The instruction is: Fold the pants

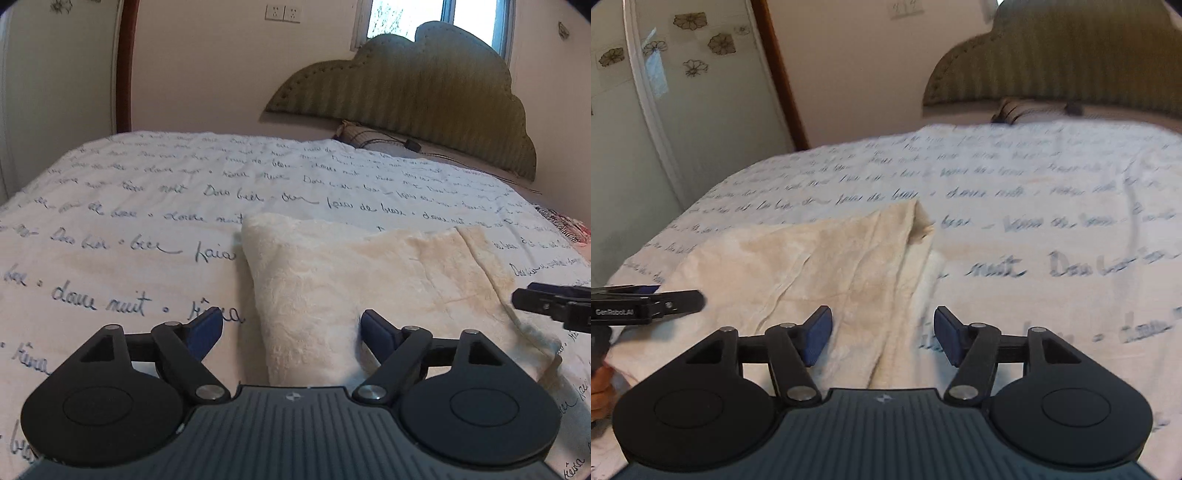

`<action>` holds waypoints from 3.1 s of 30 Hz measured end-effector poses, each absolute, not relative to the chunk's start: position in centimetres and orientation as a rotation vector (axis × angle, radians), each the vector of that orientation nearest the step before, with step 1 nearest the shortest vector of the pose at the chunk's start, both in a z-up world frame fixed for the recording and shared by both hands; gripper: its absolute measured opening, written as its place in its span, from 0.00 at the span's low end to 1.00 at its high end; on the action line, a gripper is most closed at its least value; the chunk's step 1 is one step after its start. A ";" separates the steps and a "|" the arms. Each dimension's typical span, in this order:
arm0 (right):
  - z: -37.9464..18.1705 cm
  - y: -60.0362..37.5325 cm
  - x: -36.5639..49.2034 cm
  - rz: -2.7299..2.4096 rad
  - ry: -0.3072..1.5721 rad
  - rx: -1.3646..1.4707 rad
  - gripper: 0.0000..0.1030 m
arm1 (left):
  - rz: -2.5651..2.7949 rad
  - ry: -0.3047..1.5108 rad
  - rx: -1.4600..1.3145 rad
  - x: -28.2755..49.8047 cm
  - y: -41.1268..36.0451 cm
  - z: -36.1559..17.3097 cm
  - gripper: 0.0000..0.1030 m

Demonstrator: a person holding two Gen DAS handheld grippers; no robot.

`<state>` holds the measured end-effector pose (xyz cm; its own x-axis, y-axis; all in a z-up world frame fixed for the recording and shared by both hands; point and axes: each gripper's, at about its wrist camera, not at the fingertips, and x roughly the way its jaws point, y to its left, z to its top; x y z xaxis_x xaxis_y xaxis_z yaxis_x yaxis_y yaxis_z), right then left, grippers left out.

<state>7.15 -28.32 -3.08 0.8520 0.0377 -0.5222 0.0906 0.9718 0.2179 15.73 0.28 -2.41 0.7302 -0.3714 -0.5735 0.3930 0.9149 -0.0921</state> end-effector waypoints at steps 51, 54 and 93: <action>-4.5 -17.6 -2.7 -0.078 0.600 0.192 0.92 | -0.249 0.577 0.094 2.0 1.8 -2.3 0.95; -4.6 -17.2 -3.6 -0.071 0.614 0.190 0.92 | -0.256 0.619 0.067 1.3 1.4 -3.0 0.95; -7.2 -16.6 -2.7 -0.144 0.636 0.163 1.00 | -0.240 0.660 0.132 0.5 0.8 -6.5 1.00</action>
